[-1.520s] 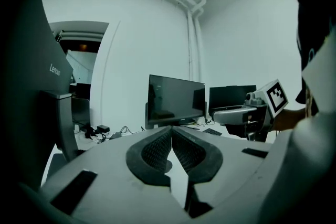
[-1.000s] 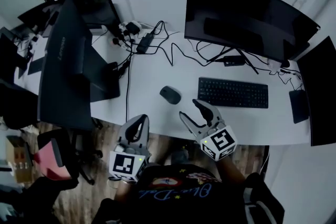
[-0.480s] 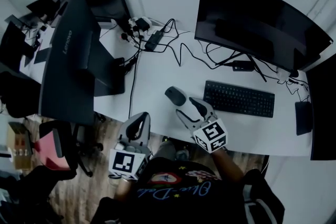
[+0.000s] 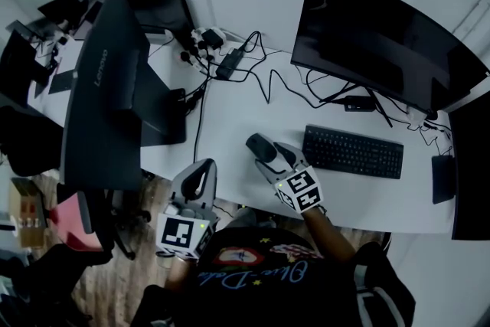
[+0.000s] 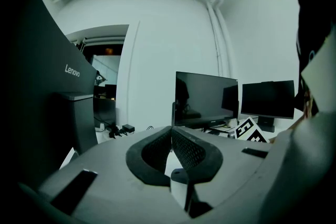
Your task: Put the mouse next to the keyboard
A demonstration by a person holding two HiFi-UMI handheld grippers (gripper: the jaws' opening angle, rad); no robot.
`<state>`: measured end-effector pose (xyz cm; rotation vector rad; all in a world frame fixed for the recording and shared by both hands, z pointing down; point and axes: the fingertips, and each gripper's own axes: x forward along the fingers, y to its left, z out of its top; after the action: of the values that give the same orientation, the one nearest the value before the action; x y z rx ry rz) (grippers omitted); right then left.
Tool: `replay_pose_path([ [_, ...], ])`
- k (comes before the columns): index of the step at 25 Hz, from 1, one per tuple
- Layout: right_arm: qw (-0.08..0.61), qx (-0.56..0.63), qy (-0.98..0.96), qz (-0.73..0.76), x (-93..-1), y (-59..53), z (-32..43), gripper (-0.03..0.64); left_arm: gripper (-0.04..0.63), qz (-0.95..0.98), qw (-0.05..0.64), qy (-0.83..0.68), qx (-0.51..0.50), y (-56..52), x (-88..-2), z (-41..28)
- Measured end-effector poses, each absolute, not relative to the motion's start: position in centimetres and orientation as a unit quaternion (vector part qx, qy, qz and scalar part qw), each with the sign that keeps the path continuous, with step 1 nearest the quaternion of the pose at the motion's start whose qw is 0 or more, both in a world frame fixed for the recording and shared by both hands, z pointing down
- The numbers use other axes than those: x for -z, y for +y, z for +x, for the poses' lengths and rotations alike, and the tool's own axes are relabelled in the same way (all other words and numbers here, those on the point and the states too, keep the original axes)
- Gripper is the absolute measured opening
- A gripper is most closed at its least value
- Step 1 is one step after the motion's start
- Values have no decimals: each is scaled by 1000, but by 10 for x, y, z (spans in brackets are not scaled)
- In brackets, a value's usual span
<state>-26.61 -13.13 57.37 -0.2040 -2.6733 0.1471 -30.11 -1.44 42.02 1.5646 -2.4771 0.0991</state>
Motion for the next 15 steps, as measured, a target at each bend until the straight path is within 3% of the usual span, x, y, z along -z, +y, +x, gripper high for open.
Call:
replay_pose_path([
  [15, 319, -29, -944, -81, -651, -137, -302, 264, 3, 509, 120, -852, -24, 1, -431, -331],
])
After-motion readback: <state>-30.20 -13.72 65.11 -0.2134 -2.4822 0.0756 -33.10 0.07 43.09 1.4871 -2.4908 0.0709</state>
